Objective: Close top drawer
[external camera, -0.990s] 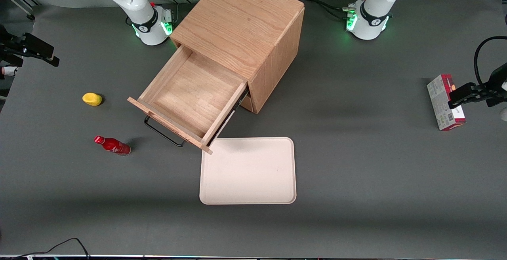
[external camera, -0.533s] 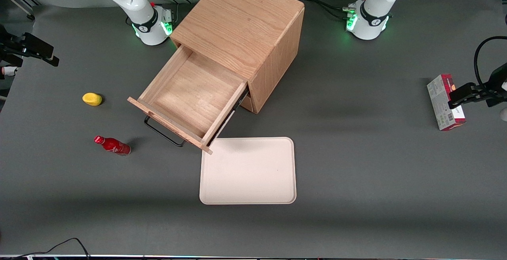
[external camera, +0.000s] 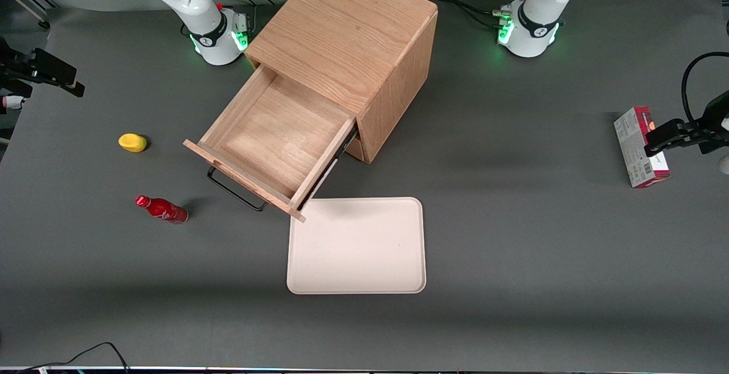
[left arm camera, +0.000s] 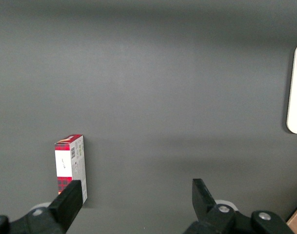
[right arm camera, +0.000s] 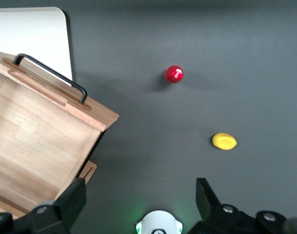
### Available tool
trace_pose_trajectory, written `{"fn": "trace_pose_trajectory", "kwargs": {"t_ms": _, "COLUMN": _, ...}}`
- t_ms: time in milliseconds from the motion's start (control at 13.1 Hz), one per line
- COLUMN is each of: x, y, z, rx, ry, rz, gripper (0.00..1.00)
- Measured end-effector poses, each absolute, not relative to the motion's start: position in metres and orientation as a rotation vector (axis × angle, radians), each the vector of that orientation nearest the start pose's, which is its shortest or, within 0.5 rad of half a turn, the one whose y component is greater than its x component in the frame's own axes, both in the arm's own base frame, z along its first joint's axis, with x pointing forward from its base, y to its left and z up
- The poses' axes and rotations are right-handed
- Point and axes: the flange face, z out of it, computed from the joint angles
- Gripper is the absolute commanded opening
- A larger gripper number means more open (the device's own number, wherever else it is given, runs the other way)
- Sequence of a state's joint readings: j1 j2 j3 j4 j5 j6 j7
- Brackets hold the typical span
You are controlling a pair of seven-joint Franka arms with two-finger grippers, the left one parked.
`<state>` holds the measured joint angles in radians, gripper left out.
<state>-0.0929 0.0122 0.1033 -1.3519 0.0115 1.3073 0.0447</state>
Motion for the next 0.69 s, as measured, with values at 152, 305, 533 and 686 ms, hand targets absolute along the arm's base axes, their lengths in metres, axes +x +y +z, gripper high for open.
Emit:
{"fn": "trace_pose_trajectory", "kwargs": {"t_ms": 152, "x": 0.548, "y": 0.014, "z": 0.7, "rx": -3.121, "ry": 0.021, "rz": 0.04, "gripper": 1.0}}
{"fn": "trace_pose_trajectory", "kwargs": {"t_ms": 305, "x": 0.575, "y": 0.026, "z": 0.698, "rx": -3.107, "ry": -0.022, "rz": 0.007, "gripper": 1.0}}
{"fn": "trace_pose_trajectory", "kwargs": {"t_ms": 533, "x": 0.614, "y": 0.046, "z": 0.68, "rx": -3.087, "ry": -0.082, "rz": -0.014, "gripper": 1.0}}
{"fn": "trace_pose_trajectory", "kwargs": {"t_ms": 686, "x": 0.631, "y": 0.053, "z": 0.673, "rx": -3.078, "ry": -0.099, "rz": -0.038, "gripper": 1.0}}
